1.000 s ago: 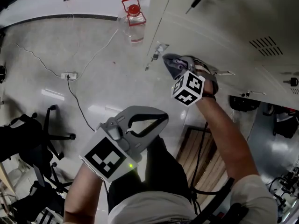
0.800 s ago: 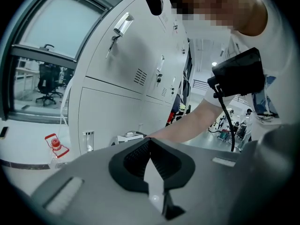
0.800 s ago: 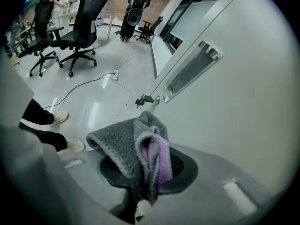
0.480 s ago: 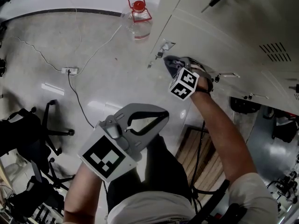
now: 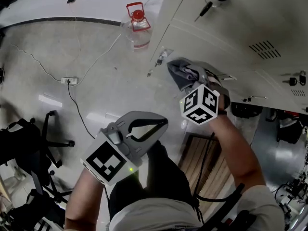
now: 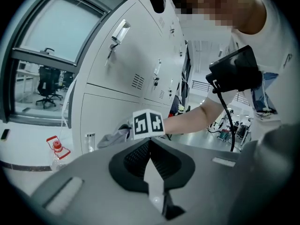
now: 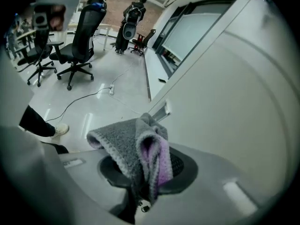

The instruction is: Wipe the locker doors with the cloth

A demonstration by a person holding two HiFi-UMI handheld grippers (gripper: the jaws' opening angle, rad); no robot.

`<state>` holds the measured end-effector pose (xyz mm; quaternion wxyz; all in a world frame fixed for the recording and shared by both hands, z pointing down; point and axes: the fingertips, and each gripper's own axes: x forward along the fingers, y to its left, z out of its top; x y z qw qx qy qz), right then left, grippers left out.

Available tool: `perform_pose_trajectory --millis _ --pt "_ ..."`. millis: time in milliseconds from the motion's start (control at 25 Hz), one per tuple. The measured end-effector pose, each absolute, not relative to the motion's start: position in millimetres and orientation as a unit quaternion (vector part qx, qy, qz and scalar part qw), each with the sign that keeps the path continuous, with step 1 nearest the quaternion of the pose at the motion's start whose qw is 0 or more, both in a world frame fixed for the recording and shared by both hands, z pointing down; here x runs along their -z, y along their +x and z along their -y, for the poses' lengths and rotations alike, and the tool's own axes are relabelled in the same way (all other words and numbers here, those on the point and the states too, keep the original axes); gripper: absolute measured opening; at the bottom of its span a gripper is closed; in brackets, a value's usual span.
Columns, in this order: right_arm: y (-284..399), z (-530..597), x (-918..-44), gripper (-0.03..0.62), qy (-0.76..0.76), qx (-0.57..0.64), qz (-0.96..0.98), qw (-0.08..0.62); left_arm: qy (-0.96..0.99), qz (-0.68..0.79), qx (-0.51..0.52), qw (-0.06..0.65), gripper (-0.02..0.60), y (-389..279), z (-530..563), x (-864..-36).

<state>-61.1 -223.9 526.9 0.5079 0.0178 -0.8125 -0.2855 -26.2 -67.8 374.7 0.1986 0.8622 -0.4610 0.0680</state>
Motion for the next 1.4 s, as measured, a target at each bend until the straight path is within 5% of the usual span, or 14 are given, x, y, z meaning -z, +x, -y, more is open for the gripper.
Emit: perform_pose_trajectory --millis 480,1400 --pt "-78 231 -366 0.087 0.085 0.381 0.817 0.424 0.872 0.451 -0.061 0.181 0.005 -14 54 -348" --pt "-95 246 -547 0.087 0.024 0.339 0.793 0.506 0.859 0.468 -0.059 0.196 0.004 -23 58 -370"
